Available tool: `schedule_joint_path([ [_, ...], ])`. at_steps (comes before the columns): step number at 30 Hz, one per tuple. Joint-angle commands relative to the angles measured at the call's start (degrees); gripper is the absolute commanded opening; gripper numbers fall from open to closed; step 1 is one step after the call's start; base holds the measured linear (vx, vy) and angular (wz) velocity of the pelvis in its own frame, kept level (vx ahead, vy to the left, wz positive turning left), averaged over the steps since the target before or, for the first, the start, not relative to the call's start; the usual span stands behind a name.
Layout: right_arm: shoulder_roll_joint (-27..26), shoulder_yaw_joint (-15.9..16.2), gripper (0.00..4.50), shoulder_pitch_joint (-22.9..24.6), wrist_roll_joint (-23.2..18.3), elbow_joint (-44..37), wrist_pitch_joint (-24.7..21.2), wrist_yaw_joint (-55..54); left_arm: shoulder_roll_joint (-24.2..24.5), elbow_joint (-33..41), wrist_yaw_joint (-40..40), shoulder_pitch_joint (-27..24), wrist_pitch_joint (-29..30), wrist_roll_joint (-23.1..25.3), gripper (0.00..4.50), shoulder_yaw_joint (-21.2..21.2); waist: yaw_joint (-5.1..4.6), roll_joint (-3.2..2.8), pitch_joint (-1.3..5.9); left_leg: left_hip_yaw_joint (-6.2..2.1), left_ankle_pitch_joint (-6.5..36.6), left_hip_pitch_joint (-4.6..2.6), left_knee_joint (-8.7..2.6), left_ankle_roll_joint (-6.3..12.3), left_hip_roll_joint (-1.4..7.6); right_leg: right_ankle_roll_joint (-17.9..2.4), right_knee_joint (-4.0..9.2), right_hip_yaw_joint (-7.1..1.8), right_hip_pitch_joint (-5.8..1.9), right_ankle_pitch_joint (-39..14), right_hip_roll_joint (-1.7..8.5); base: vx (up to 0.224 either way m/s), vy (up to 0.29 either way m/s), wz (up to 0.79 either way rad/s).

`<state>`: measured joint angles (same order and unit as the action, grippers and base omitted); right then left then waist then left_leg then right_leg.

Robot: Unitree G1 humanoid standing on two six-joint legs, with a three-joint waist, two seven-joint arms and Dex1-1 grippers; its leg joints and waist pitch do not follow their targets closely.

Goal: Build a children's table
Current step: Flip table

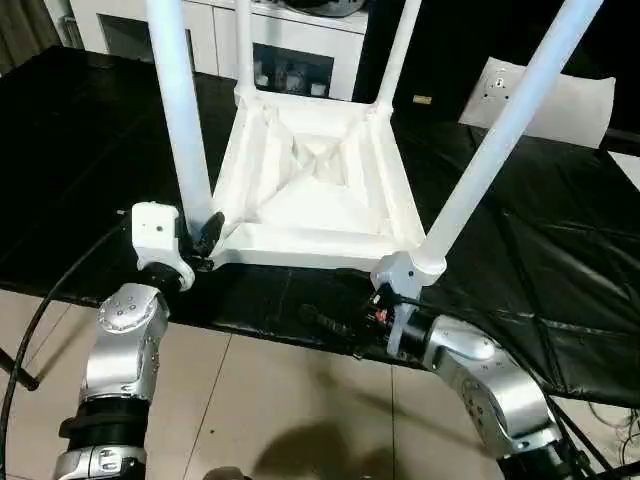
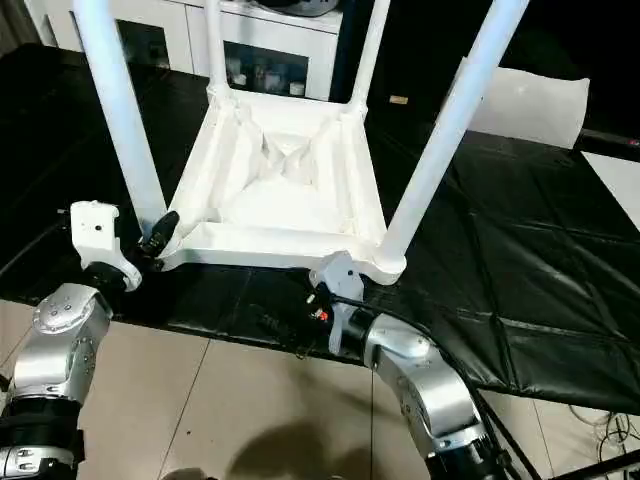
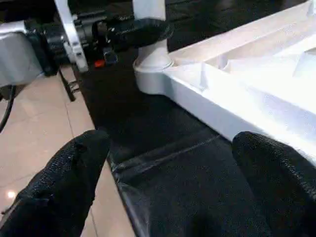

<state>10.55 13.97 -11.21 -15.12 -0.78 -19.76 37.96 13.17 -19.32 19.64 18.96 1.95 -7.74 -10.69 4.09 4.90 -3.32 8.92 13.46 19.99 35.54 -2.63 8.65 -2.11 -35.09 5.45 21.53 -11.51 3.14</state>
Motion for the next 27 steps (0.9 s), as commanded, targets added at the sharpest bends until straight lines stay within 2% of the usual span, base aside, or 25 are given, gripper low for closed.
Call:
schedule_joint_path([
  [1,-0.32,-1.45,4.50,-0.51,0.19,1.38,-1.39,-1.86,-2.41,0.38,-0.17,0.24,3.16,-3.28,2.08,0.06,-0.04,-1.56,2.96,-2.13,7.37,-0.44,-5.66,-0.62,5.97,-11.31,3.75,-4.80,-2.37,-6.10,7.43,0.000,0.000,0.00],
  [2,-0.48,-1.61,4.50,-0.57,0.16,1.55,-1.68,-2.27,-3.00,0.82,-0.29,0.17,3.87,-4.24,2.08,-0.33,0.04,-1.55,2.99,-2.16,7.22,-0.38,-5.66,-0.85,5.97,-11.47,3.70,-4.79,-2.42,-5.80,7.46,0.000,0.000,0.00],
  [3,-0.97,-2.31,4.50,-0.72,0.13,2.04,-2.16,-3.58,-4.91,1.90,-1.56,0.24,6.13,-7.19,2.07,-1.93,0.01,-1.60,2.99,-2.09,7.19,-0.41,-5.65,-0.99,5.99,-11.60,3.66,-4.82,-2.40,-5.54,7.43,0.000,0.000,0.00],
  [4,-1.47,-3.08,4.50,-0.88,0.12,2.57,-2.58,-4.94,-6.72,2.87,-2.96,0.30,8.28,-9.81,2.07,-3.40,-0.01,-1.41,3.10,-2.02,6.40,-0.40,-5.55,-1.29,6.17,-12.32,3.31,-4.85,-2.54,-4.10,7.57,0.000,0.000,0.00],
  [7,-2.95,-5.43,4.50,-1.33,-0.16,3.98,-2.69,-8.49,-9.33,4.84,-3.80,-0.08,12.46,-13.81,2.07,-4.27,0.19,-1.07,3.04,-1.70,5.27,-0.21,-5.40,-0.36,5.82,-12.42,3.42,-4.86,-2.61,-4.29,7.53,0.000,0.000,0.00],
  [9,-3.39,-6.13,4.50,-1.41,-0.50,4.24,-3.04,-9.31,-9.89,5.32,-3.89,-0.24,13.36,-14.57,2.07,-4.28,0.48,-1.14,3.05,-1.44,3.40,0.04,-5.18,0.76,5.58,-12.22,3.50,-4.86,-2.64,-5.04,7.54,0.000,0.000,0.00],
  [11,-4.82,-8.18,4.50,-1.58,-2.24,4.69,-4.18,-10.91,-11.95,6.89,-4.51,-0.42,15.77,-17.02,2.07,-4.86,0.55,-1.22,3.05,-1.20,3.09,0.02,-5.08,1.40,5.65,-11.94,3.59,-4.85,-2.51,-5.99,7.51,0.000,0.000,0.00],
  [17,-8.24,-11.52,4.50,-3.96,-4.09,7.55,-3.58,-14.59,-13.09,9.52,-3.64,-0.37,21.20,-18.06,2.07,-4.59,0.56,-1.39,2.89,-1.02,4.37,-0.32,-5.26,0.93,5.71,-10.69,4.07,-4.75,-2.00,-9.12,7.15,0.000,0.000,0.00],
  [19,-11.13,-14.90,4.50,-7.42,-6.04,12.51,-1.32,-17.20,-12.96,9.63,-3.44,-0.22,22.24,-18.58,2.07,-4.25,0.38,-1.73,2.93,-1.09,4.64,-0.36,-5.43,0.42,5.73,-10.33,4.03,-4.77,-1.92,-9.05,7.13,0.000,0.000,0.00],
  [20,-11.13,-14.90,4.50,-7.42,-6.04,12.51,-1.32,-17.20,-12.96,9.63,-3.44,-0.22,22.24,-18.58,2.07,-4.25,0.43,-1.66,2.98,-1.07,4.38,-0.47,-5.39,0.28,5.75,-10.17,4.01,-4.72,-1.90,-8.64,7.03,0.000,0.000,0.00],
  [21,-12.84,-17.25,4.50,-10.22,-7.61,17.00,-0.27,-17.98,-13.20,9.83,-3.66,-0.25,22.78,-18.85,2.07,-3.97,0.31,-1.69,3.02,-1.03,4.46,-0.48,-5.43,0.07,5.75,-10.53,3.82,-4.79,-1.88,-7.86,7.12,0.000,0.000,0.00],
  [24,-13.68,-18.41,4.50,-13.67,-7.11,22.82,2.43,-19.52,-13.37,10.34,-3.59,-0.34,23.74,-19.10,2.07,-3.41,0.23,-1.83,3.13,-0.96,3.37,-0.30,-5.38,-0.35,5.67,-10.96,3.54,-4.69,-2.12,-5.90,7.06,0.000,0.000,0.00],
  [27,-15.52,-21.93,4.50,-18.44,-8.20,30.03,5.20,-23.46,-13.42,10.67,-3.19,-0.25,24.60,-19.23,2.07,-3.37,0.28,-1.63,3.20,-0.70,1.45,-0.30,-5.18,0.29,5.42,-11.55,3.23,-4.68,-2.18,-3.43,6.92,0.000,0.000,0.00],
])
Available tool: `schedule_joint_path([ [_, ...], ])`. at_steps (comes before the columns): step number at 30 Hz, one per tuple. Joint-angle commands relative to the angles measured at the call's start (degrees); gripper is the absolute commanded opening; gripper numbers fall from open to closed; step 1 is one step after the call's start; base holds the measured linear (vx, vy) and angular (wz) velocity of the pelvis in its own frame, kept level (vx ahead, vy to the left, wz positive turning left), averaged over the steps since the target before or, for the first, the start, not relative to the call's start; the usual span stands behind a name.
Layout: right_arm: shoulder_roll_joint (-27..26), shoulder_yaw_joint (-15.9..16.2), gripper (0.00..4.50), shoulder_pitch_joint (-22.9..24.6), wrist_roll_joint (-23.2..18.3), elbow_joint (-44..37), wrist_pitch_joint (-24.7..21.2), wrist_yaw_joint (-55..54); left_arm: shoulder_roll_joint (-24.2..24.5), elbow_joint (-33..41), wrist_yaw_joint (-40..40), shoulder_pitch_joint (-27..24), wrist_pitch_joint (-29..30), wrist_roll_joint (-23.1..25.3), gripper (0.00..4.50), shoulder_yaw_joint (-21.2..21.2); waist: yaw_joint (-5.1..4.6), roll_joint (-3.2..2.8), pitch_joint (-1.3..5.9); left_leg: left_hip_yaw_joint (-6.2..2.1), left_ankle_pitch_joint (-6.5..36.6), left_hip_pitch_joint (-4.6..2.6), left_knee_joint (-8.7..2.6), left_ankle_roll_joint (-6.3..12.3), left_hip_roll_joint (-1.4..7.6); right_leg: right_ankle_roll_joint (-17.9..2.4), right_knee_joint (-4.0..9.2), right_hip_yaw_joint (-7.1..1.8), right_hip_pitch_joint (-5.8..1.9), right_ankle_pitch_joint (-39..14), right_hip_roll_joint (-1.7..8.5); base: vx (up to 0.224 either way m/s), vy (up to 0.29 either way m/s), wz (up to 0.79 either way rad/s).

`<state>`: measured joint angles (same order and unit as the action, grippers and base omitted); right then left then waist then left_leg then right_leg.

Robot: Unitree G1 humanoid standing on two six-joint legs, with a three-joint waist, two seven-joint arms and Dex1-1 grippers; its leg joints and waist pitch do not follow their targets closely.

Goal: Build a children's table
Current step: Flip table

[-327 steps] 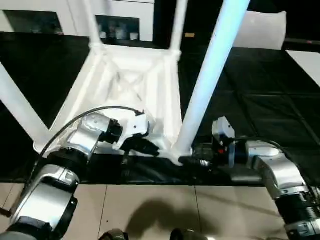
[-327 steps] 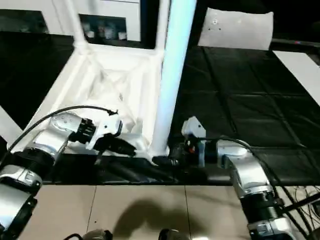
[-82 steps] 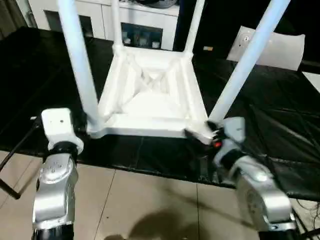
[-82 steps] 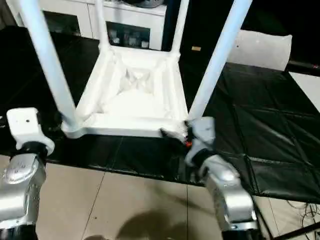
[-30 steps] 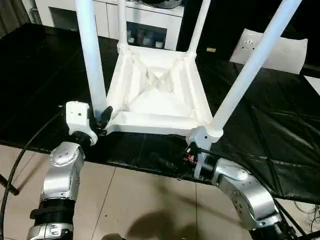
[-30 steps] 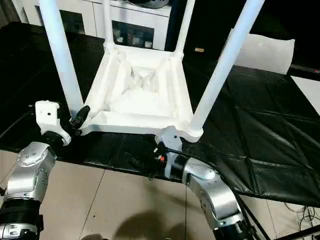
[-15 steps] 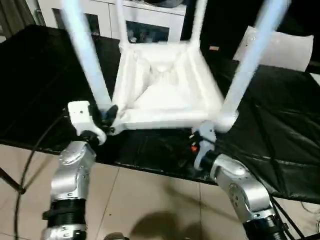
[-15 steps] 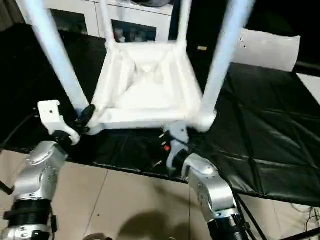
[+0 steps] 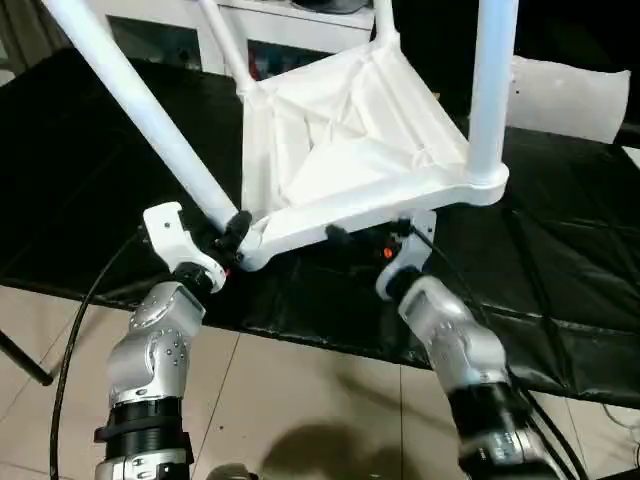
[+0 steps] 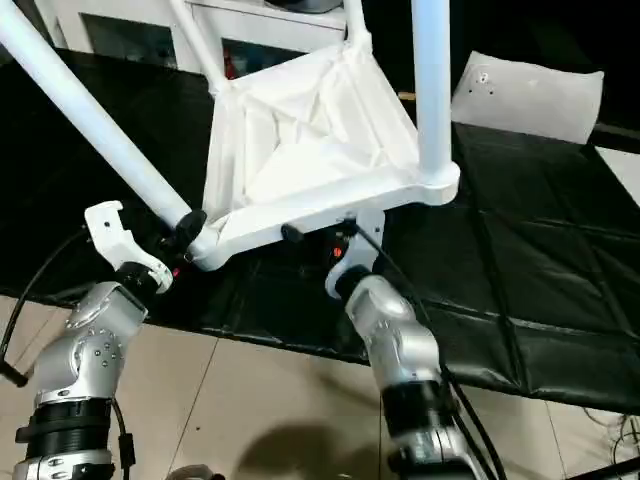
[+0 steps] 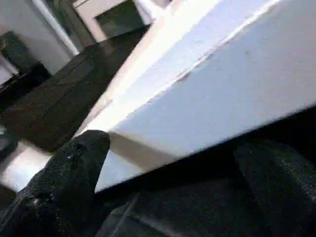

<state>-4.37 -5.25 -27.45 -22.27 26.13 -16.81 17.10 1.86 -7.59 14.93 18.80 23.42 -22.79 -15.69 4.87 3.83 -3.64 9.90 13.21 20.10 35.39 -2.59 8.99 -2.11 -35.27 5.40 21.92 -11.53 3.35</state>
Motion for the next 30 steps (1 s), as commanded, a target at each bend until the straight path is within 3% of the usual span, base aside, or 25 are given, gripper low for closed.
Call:
schedule_joint_path([
  [1,-1.51,-4.27,4.50,-4.08,-2.18,5.57,3.32,-2.99,-2.07,-0.92,1.60,-0.05,3.46,-4.28,2.07,1.47,-0.69,-0.47,3.48,-1.71,2.45,-0.21,-5.13,0.55,5.14,-11.57,3.33,-4.70,-2.69,-4.22,6.98,0.000,0.000,0.00],
  [4,-3.22,-6.84,4.50,-7.20,-4.81,9.10,5.22,-2.30,-1.88,-0.72,1.88,-0.05,3.93,-4.51,2.07,1.26,-1.28,-0.58,3.37,-1.81,4.12,-0.23,-5.25,0.18,5.30,-11.03,3.77,-4.63,-2.60,-7.30,7.06,0.000,0.000,0.00],
  [8,-5.25,-10.51,4.50,-12.61,-9.18,15.22,8.61,0.26,-1.82,0.20,2.67,-0.62,5.13,-4.88,2.07,1.86,-1.36,-0.64,3.57,-1.51,1.92,-0.42,-5.02,1.50,5.18,-12.07,3.26,-4.55,-2.52,-3.30,6.77,0.000,0.000,0.00],
  [14,-6.42,-13.09,4.50,-17.42,-10.96,21.33,11.23,2.40,-1.83,0.43,3.20,-0.70,5.92,-4.76,2.07,2.41,-1.23,-0.59,3.68,-1.34,0.98,-0.40,-4.87,2.88,5.20,-13.32,3.09,-4.43,-2.56,-2.02,6.77,0.000,0.000,0.00],
  [15,-6.69,-14.32,4.32,-19.68,-11.61,24.43,11.91,2.95,-1.80,0.34,3.38,-0.55,6.29,-4.76,2.07,2.51,-1.28,-0.56,3.69,-1.33,1.58,-0.37,-4.89,2.76,5.24,-13.53,3.06,-4.40,-2.55,-2.70,6.82,0.000,0.000,0.00],
  [22,-6.84,-16.58,3.80,-24.02,-13.04,31.07,13.59,3.86,-1.60,1.52,4.90,-0.92,7.90,-5.24,2.07,3.79,-1.22,-0.48,3.70,-1.23,1.02,-0.34,-4.83,2.73,5.24,-13.52,3.00,-4.38,-2.52,-2.66,6.78,0.000,0.000,0.00],
  [30,-6.55,-18.34,3.06,-26.42,-13.58,35.36,15.75,5.46,-1.62,2.49,5.55,-1.53,9.07,-5.34,2.07,4.39,-1.02,-0.33,4.14,-1.04,-3.33,-0.19,-4.28,5.80,5.12,-14.87,2.29,-4.22,-2.45,2.15,6.72,0.000,0.000,0.00],
])
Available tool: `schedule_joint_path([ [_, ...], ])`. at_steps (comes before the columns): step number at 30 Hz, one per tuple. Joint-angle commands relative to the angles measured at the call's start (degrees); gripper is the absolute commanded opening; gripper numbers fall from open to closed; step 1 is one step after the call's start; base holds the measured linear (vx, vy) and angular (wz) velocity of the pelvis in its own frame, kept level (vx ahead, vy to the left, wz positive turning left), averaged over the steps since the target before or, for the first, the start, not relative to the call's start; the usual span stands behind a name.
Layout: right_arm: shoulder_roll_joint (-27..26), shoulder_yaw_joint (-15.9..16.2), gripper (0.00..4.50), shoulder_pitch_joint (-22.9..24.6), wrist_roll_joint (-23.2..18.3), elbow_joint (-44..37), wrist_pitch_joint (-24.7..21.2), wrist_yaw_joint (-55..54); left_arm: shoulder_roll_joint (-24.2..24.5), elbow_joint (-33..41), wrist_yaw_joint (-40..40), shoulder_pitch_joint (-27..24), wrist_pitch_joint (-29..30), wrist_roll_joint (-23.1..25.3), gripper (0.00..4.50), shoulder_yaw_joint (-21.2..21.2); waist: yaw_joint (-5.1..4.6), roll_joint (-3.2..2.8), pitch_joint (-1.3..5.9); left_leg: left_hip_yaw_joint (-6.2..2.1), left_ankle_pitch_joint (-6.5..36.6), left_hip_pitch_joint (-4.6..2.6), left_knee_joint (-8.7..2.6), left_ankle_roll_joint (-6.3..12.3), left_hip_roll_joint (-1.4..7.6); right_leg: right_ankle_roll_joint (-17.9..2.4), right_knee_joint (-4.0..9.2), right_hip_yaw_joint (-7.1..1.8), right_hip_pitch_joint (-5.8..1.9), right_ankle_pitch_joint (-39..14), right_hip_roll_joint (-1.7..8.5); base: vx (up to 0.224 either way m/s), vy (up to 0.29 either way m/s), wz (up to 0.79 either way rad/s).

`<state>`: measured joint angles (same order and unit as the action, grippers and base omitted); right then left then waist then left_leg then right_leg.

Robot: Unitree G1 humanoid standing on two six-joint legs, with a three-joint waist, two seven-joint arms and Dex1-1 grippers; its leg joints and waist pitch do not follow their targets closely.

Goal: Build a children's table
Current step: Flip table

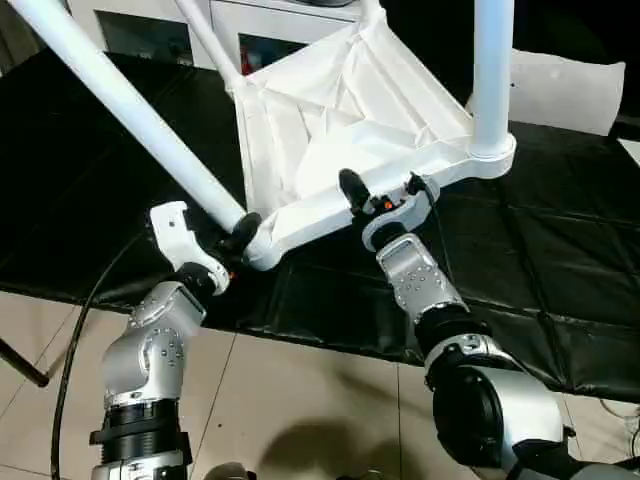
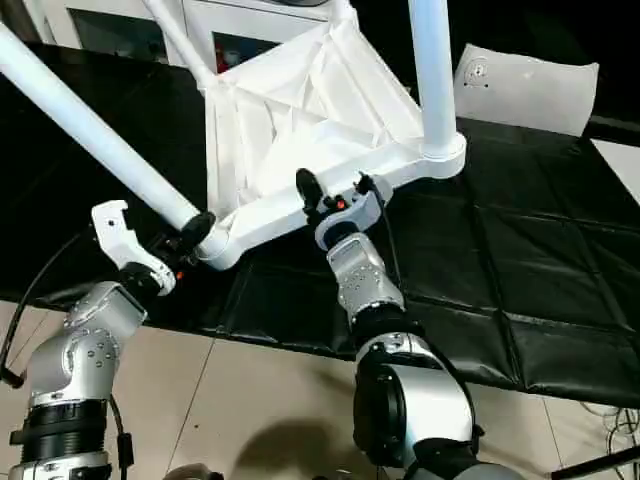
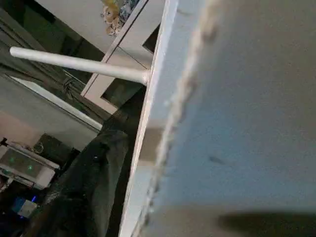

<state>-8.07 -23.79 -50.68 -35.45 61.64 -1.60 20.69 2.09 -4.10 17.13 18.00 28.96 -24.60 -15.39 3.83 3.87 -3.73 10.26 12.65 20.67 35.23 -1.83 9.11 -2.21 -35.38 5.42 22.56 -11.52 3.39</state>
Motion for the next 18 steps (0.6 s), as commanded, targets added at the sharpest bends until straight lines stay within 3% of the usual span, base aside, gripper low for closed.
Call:
schedule_joint_path([
  [1,-2.75,0.01,3.06,-3.50,-0.35,0.34,0.80,2.05,-1.85,-1.00,3.36,-0.74,3.62,-3.49,2.07,4.15,0.07,-0.38,4.30,-1.38,-3.15,-0.73,-4.02,5.34,4.98,-14.85,2.33,-4.27,-3.06,2.52,6.66,0.000,0.000,0.00],
  [3,-2.66,-0.23,2.88,-3.83,-0.19,0.90,1.12,2.27,-1.85,-0.96,3.39,-0.75,3.79,-3.42,2.07,4.19,0.13,-0.25,4.54,-1.31,-4.93,-0.59,-3.71,6.23,4.88,-15.29,1.94,-4.25,-2.94,4.90,6.58,0.000,0.000,0.00],
  [5,-2.54,-0.39,2.67,-4.14,0.10,1.40,1.44,2.55,-1.86,-0.94,3.45,-0.74,3.97,-3.25,2.07,4.27,0.22,-0.22,4.31,-1.20,-4.29,-0.36,-3.64,7.11,4.83,-15.35,2.08,-4.29,-2.89,3.94,6.65,0.000,0.000,0.00],
  [12,-2.22,0.07,2.10,-4.58,0.81,2.75,2.85,3.39,-1.74,-0.82,3.94,-0.88,4.24,-2.89,2.07,4.63,0.33,-0.22,4.17,-1.18,-1.54,-0.44,-3.82,5.55,5.00,-14.34,2.42,-4.21,-2.82,-0.35,6.56,0.000,0.000,0.00],
  [18,-2.07,0.73,2.04,-4.80,2.61,2.81,4.78,4.38,-0.33,1.38,5.79,-2.24,4.83,-2.45,2.07,6.53,0.29,-0.01,4.22,-1.21,-1.74,-0.40,-3.83,5.29,5.00,-14.10,2.30,-4.20,-2.82,-0.15,6.53,0.000,0.000,0.00],
])
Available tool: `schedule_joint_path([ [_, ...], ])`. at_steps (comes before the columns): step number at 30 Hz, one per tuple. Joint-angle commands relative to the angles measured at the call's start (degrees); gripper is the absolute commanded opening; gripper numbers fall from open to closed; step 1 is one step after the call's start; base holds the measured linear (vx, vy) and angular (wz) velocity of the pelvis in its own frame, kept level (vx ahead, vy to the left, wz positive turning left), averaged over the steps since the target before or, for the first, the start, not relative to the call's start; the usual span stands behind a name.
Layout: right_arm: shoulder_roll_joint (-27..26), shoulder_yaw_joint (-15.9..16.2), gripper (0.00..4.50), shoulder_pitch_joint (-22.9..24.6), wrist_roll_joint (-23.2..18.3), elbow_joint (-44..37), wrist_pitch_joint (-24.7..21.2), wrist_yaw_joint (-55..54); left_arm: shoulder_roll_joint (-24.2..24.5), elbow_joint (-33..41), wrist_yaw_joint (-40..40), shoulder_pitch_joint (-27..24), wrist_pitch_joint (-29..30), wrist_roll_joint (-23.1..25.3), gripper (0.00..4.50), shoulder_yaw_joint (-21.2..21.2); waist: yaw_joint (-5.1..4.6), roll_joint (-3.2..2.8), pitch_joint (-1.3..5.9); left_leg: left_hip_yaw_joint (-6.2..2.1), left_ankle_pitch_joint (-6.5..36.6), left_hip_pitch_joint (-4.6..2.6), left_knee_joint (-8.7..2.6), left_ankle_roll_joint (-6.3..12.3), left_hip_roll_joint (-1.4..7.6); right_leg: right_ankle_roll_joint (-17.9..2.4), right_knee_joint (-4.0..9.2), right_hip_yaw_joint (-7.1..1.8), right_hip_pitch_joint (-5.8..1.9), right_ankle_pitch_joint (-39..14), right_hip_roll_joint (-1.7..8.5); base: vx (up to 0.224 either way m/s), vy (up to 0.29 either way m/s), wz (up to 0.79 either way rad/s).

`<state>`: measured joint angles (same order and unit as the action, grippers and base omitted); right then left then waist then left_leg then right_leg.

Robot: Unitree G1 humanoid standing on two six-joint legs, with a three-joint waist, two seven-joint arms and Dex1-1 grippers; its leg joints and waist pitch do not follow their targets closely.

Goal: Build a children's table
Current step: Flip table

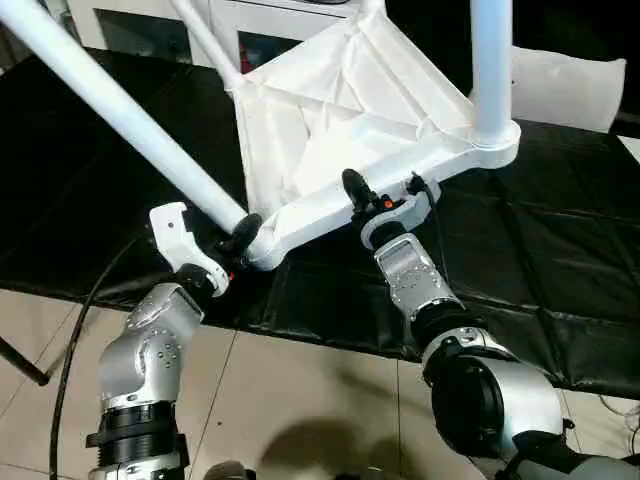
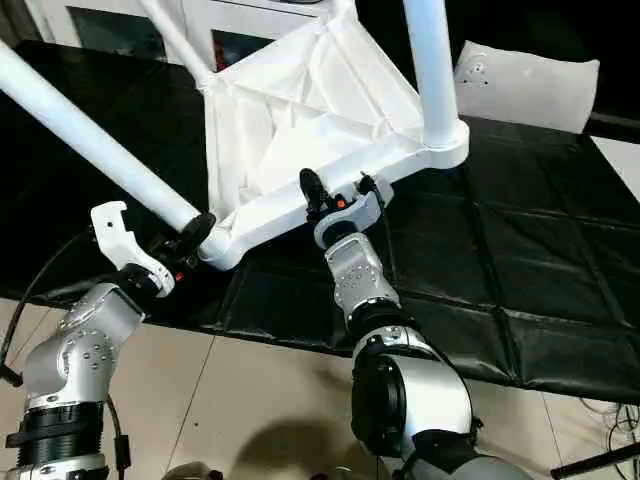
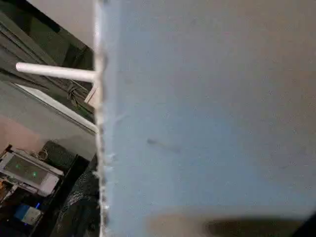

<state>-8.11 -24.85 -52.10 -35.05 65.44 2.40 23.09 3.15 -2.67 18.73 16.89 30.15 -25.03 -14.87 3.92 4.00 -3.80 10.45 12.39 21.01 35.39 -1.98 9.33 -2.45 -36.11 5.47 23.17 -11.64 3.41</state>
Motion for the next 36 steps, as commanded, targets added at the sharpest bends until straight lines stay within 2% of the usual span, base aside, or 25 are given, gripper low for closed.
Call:
schedule_joint_path([
  [1,-1.96,2.01,2.04,-3.22,2.38,-1.27,1.08,2.16,-0.97,0.45,4.61,-1.48,3.26,-1.52,2.07,6.53,0.14,-0.14,4.29,-1.42,-1.85,-0.65,-3.99,5.61,4.77,-13.95,2.90,-4.23,-3.47,0.30,6.48,0.000,0.000,0.00],
  [2,-1.95,2.03,2.04,-3.21,2.39,-1.30,1.09,2.17,-0.93,0.50,4.63,-1.51,3.25,-1.48,2.07,6.58,0.12,-0.13,4.32,-1.41,-2.11,-0.61,-3.95,5.74,4.73,-14.00,2.87,-4.23,-3.50,0.54,6.50,0.000,0.000,0.00],
  [3,-1.65,2.45,2.04,-2.58,2.71,-2.40,1.56,2.45,0.16,1.96,5.58,-2.51,3.39,-0.95,2.63,7.57,-0.01,-0.14,4.33,-1.40,-2.44,-0.61,-3.91,5.98,4.70,-14.15,2.83,-4.21,-3.49,0.96,6.47,0.000,0.000,0.00],
  [5,-1.25,2.74,2.04,-1.88,2.89,-3.76,1.86,2.69,1.10,3.65,6.60,-3.57,4.16,-1.26,2.63,8.11,-0.25,-0.29,4.39,-1.46,-2.96,-0.64,-3.88,6.35,4.80,-14.51,2.65,-4.16,-3.50,1.61,6.44,0.000,0.000,0.00],
  [6,-1.12,2.79,2.04,-1.63,2.89,-4.25,1.92,2.78,1.40,4.29,6.93,-3.97,4.48,-1.48,2.77,8.20,-0.42,-0.19,4.38,-1.42,-3.20,-0.52,-3.84,6.52,4.73,-14.62,2.62,-4.18,-3.53,2.02,6.39,0.000,0.000,0.00],
  [11,0.64,3.97,2.04,1.96,4.30,-10.73,2.67,1.17,5.69,10.93,9.17,-9.08,4.30,-0.20,2.77,10.06,-0.59,-0.63,4.42,-1.41,-4.25,-0.57,-3.70,7.24,4.80,-14.87,2.44,-4.22,-3.60,4.01,6.25,0.000,0.000,0.00],
  [13,1.56,3.66,2.04,5.28,4.53,-17.50,2.03,-0.78,8.16,16.07,9.84,-13.32,4.02,-0.13,2.77,10.69,-0.75,-0.57,4.30,-1.39,-3.89,-0.47,-3.80,7.26,4.84,-14.90,2.47,-4.26,-3.62,3.87,6.07,0.000,0.000,0.00],
  [14,1.62,3.70,2.04,5.75,4.61,-18.46,1.92,-1.04,8.31,16.55,9.83,-13.69,3.86,-0.07,2.77,10.73,-0.69,-0.79,4.34,-1.34,-3.56,-0.66,-3.77,7.00,4.88,-14.86,2.52,-4.25,-3.52,3.61,6.03,0.000,0.000,0.00],
  [15,1.88,3.88,2.04,7.49,4.91,-22.06,1.46,-1.97,8.89,18.42,9.82,-15.02,3.38,0.16,2.77,10.89,-0.74,-0.78,4.20,-1.29,-3.00,-0.66,-3.84,6.72,4.86,-14.64,2.71,-4.30,-3.47,3.01,5.91,0.000,0.000,0.00],
  [16,2.08,4.27,2.04,9.46,5.42,-26.08,1.02,-3.09,9.35,20.27,9.75,-16.09,3.26,0.32,2.77,11.12,-0.66,-1.06,4.19,-1.32,-2.30,-0.77,-3.95,6.02,4.96,-14.34,2.77,-4.30,-3.49,2.18,5.88,0.000,0.000,0.00],
  [18,2.14,4.45,2.04,10.23,5.69,-27.62,0.89,-3.59,9.47,20.89,9.67,-16.37,3.39,0.30,2.77,11.22,-0.65,-0.97,4.17,-1.30,-1.67,-0.87,-4.06,4.95,4.97,-13.85,2.85,-4.31,-3.44,1.68,5.77,0.000,0.000,0.00],
  [20,2.16,5.25,2.04,13.58,6.45,-34.16,-0.10,-6.17,10.56,22.20,9.55,-17.11,2.26,1.80,2.77,13.19,-0.71,-0.99,4.02,-1.17,0.18,-0.86,-4.17,3.91,4.81,-13.47,3.17,-4.38,-3.34,-0.23,5.76,0.000,0.000,0.00],
  [21,2.12,5.43,2.04,14.41,6.54,-35.83,-0.41,-6.92,10.78,22.29,9.42,-17.17,1.91,2.28,2.77,13.75,-0.52,-1.08,3.96,-1.20,0.43,-1.05,-4.26,3.15,4.91,-12.18,3.21,-4.47,-3.27,-0.53,5.62,0.000,0.000,0.00],
  [23,1.91,5.54,2.05,15.65,6.37,-38.46,-1.14,-8.28,10.84,21.99,9.02,-16.97,1.45,2.90,2.77,14.52,-0.37,-1.11,4.04,-1.23,0.43,-1.11,-4.33,2.43,4.84,-11.44,3.21,-4.43,-3.26,-0.39,5.53,0.000,0.000,0.00],
  [24,1.61,5.84,2.05,16.58,6.47,-40.93,-1.68,-9.46,9.72,20.10,6.93,-15.28,1.96,3.01,2.77,14.21,-0.24,-1.69,4.03,-1.20,0.97,-1.21,-4.35,1.62,4.74,-11.15,3.19,-4.46,-3.11,-0.19,5.47,0.000,0.000,0.00],
  [26,1.55,6.52,2.06,17.24,7.00,-42.82,-2.23,-10.54,8.71,18.55,5.13,-13.62,3.03,2.27,2.77,13.26,-0.40,-1.29,3.90,-1.09,1.88,-1.14,-4.43,0.97,4.65,-10.81,3.42,-4.50,-3.11,-0.97,5.33,0.000,0.000,0.00],
  [27,1.53,6.86,2.06,17.46,7.27,-43.56,-2.34,-11.18,8.37,17.77,4.44,-12.76,3.25,2.10,2.77,12.89,-0.23,-1.50,3.89,-1.07,2.60,-1.24,-4.44,0.29,4.65,-10.43,3.54,-4.52,-2.99,-1.64,5.36,0.000,0.000,0.00],
  [29,1.38,7.00,2.06,17.53,7.03,-44.19,-2.47,-11.82,8.05,16.95,3.78,-11.83,3.40,2.05,2.77,12.56,0.05,-1.49,3.88,-1.23,3.31,-1.00,-4.57,-0.54,4.58,-9.39,3.61,-4.49,-3.24,-3.35,5.47,0.000,0.000,0.00],
  [30,1.19,7.03,2.06,17.19,7.25,-44.33,-1.63,-12.40,7.35,15.35,3.35,-10.27,2.34,2.11,2.77,12.06,0.01,-1.21,3.85,-1.23,3.95,-0.83,-4.59,-1.00,4.40,-8.31,3.89,-4.52,-3.29,-4.63,5.46,0.000,0.000,0.00],
  [33,1.21,7.83,2.06,17.65,7.27,-46.24,-1.81,-14.33,6.95,13.63,2.27,-8.72,1.44,1.88,2.77,11.92,0.01,-1.22,3.91,-1.28,3.97,-0.73,-4.55,-1.26,4.29,-7.41,3.98,-4.52,-3.31,-5.38,5.46,0.000,0.000,0.00],
  [34,1.24,8.04,2.06,17.58,7.35,-46.83,-1.42,-14.97,6.40,12.67,2.34,-7.77,0.83,1.03,2.77,11.55,-0.03,-0.87,3.95,-1.26,3.70,-0.70,-4.54,-1.26,4.26,-7.14,3.91,-4.50,-3.31,-5.17,5.42,0.000,0.000,0.00],
  [36,1.33,8.16,2.06,17.29,7.64,-47.01,-0.75,-15.54,5.15,11.13,2.47,-6.34,0.39,-0.12,2.77,10.58,0.00,-1.01,4.00,-1.24,3.03,-0.67,-4.44,-1.10,4.19,-6.95,3.85,-4.51,-3.26,-4.53,5.42,0.000,0.000,0.00],
])
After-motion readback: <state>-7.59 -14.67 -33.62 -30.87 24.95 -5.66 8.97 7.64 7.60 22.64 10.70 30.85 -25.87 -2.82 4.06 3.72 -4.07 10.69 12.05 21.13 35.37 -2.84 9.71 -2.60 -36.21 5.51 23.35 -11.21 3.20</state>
